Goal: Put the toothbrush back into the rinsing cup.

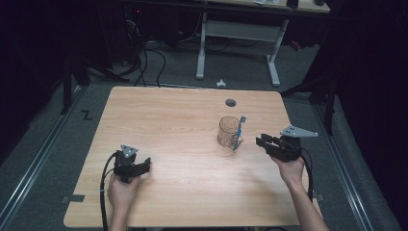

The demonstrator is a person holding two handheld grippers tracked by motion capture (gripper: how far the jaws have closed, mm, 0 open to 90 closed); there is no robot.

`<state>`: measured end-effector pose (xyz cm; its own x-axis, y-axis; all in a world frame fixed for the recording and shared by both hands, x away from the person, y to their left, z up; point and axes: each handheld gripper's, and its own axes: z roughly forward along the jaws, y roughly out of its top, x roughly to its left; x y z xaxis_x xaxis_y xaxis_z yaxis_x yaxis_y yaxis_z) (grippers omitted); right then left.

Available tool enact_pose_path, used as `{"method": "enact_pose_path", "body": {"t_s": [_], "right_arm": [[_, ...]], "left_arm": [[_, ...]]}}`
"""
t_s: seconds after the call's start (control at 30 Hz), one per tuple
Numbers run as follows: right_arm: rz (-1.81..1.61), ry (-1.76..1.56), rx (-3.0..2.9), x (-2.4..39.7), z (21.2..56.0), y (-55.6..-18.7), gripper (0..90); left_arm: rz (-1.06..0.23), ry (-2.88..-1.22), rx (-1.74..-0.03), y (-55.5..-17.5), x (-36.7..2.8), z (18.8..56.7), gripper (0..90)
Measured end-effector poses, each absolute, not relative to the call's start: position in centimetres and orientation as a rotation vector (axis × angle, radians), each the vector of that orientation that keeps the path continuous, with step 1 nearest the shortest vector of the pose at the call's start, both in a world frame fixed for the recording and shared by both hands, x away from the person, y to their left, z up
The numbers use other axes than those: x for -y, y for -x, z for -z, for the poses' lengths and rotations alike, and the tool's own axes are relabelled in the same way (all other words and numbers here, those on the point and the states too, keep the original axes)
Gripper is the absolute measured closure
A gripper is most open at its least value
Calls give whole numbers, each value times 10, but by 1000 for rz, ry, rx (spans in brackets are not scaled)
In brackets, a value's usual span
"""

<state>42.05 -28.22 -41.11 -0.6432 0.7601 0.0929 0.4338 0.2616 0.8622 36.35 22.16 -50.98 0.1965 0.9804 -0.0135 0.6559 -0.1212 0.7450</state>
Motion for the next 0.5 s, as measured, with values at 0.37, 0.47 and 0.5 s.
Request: {"method": "enact_pose_path", "body": {"t_s": [0.37,0.47,0.5], "right_arm": [[-1342,-1121,-2178,291,416,-415,656],[-1343,-1126,-2176,292,417,-414,656],[-1342,-1128,-2176,293,418,-414,656]], "left_arm": [[-668,-1852,-1527,-363,-222,510,271],[-668,-1852,-1527,-364,-222,510,271],[-668,-1852,-1527,-364,-222,510,271]]}}
